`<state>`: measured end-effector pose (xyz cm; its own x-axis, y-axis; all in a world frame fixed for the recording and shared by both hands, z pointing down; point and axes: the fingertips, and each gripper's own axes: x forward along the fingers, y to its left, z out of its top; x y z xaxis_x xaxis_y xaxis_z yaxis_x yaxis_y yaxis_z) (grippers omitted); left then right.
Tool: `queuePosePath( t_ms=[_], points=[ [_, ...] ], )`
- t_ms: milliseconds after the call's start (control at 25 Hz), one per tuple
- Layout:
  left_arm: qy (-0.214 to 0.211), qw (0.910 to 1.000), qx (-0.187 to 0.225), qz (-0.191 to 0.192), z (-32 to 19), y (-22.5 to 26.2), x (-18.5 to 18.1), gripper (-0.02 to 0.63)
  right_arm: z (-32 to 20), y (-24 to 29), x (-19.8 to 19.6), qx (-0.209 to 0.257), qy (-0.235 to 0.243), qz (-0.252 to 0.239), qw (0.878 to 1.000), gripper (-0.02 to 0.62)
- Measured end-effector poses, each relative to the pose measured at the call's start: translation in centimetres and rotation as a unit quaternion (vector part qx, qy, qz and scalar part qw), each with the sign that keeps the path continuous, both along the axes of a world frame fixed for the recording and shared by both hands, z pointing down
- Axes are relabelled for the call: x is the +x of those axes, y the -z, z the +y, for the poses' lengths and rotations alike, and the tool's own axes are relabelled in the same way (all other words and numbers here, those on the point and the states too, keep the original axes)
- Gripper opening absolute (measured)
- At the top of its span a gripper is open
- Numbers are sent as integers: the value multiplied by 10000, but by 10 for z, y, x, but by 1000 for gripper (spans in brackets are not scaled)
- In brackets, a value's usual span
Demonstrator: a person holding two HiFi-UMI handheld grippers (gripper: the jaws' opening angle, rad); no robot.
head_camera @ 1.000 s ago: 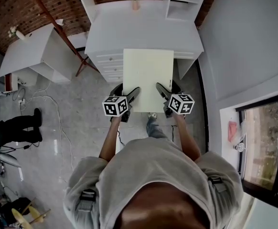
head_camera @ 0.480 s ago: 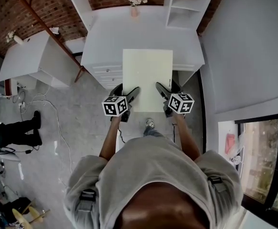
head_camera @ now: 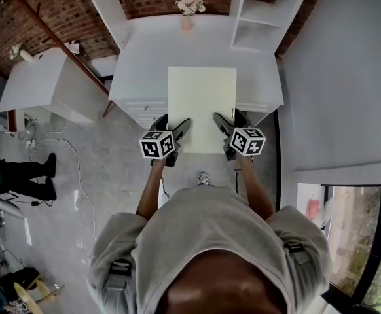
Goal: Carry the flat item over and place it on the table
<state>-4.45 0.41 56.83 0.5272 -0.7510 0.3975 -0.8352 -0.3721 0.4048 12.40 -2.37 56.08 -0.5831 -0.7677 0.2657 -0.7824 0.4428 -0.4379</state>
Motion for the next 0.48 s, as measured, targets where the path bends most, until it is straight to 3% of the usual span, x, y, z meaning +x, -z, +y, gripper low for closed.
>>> queuePosePath(
  t_ms=[480],
  points=[
    [56, 9999, -81, -40, -49, -5, 20, 407, -52, -6, 20, -62, 66, -35, 10000, 393]
  ],
)
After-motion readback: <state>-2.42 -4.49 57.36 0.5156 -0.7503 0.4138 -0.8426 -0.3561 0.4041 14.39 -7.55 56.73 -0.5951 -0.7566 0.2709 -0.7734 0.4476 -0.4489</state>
